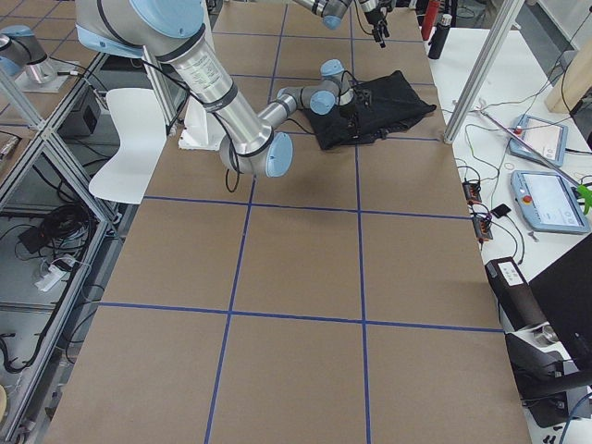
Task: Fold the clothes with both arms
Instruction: 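Drag the shirt's collar edge with the right gripper to straighten it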
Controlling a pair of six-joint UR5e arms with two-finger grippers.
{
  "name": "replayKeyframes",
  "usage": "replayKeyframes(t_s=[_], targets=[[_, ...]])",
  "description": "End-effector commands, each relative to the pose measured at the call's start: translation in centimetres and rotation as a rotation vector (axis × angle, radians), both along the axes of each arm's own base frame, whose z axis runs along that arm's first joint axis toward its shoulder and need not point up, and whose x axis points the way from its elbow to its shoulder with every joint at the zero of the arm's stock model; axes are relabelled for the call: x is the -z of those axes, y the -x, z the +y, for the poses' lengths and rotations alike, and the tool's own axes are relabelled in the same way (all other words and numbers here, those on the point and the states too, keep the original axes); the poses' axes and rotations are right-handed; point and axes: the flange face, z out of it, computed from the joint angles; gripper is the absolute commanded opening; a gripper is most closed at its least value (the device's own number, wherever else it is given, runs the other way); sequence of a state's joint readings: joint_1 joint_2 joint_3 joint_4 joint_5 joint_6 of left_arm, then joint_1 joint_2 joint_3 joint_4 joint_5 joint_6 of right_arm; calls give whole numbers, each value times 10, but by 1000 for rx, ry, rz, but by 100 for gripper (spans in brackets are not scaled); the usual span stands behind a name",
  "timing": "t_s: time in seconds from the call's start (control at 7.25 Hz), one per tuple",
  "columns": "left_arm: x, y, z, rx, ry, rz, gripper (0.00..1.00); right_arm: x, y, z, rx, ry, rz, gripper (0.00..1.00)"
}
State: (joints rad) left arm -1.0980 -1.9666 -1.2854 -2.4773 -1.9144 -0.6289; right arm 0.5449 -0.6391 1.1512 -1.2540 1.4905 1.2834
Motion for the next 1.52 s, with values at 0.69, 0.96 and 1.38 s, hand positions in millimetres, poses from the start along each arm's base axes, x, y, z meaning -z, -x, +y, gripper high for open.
replayKeyframes(t_s=[0.69,0.96,1.38], targets=[[0,-1,0,-1,0,0,100,-17,13,-14,-7,0,0,0],[0,-1,0,-1,0,0,100,-14,12,-13,-9,-1,-6,0],[1,-1,0,0,0,2,100,-25,-25,14,20,-11,-65,0]])
